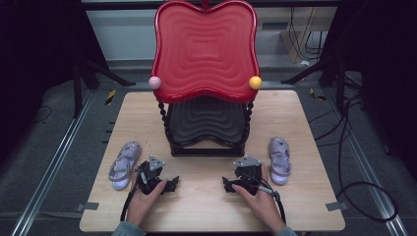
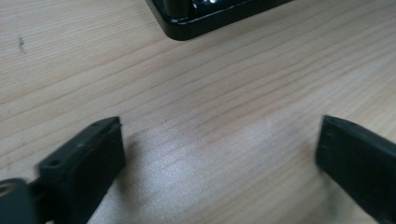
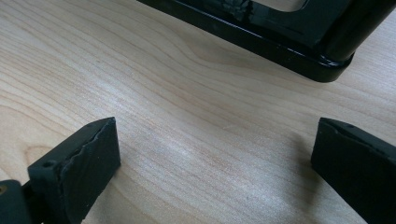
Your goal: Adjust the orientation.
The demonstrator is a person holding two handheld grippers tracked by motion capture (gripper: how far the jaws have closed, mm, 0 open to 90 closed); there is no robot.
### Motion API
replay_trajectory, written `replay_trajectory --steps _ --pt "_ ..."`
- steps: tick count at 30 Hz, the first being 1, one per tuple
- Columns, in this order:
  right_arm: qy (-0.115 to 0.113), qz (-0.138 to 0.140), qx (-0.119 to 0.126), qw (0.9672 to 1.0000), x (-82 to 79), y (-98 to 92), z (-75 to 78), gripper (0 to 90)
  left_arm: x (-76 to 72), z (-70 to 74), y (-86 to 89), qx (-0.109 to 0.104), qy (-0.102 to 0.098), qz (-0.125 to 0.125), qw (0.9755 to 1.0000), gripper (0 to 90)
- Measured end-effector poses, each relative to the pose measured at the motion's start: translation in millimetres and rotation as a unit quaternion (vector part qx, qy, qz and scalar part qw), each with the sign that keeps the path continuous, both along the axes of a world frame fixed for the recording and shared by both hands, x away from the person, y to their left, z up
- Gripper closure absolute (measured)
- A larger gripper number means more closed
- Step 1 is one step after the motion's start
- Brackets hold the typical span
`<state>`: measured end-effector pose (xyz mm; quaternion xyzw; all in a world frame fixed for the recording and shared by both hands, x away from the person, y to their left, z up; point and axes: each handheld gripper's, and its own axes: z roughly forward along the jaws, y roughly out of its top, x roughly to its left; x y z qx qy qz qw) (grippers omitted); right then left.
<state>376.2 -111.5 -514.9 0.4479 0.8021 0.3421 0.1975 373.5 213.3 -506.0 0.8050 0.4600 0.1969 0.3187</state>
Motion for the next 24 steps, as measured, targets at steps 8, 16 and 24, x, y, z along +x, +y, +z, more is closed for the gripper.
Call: replay_trajectory --steps 8,16,24 --pt "0.0 0.0 0.0 1.0 -0.1 0.0 0.0 1.6 -2.5 68.3 5.1 0.044 0.005 0.002 0.999 4.4" --pt "-0.001 0.0 0.001 1.0 -0.2 0.0 0.0 1.6 0.9 125.7 52.9 0.083 0.011 0.042 0.9957 5.6" --pt "-0.001 0.0 0.001 1.0 -0.2 -0.1 0.0 1.6 3.5 136.4 109.0 0.101 0.041 0.087 0.9902 15.3"
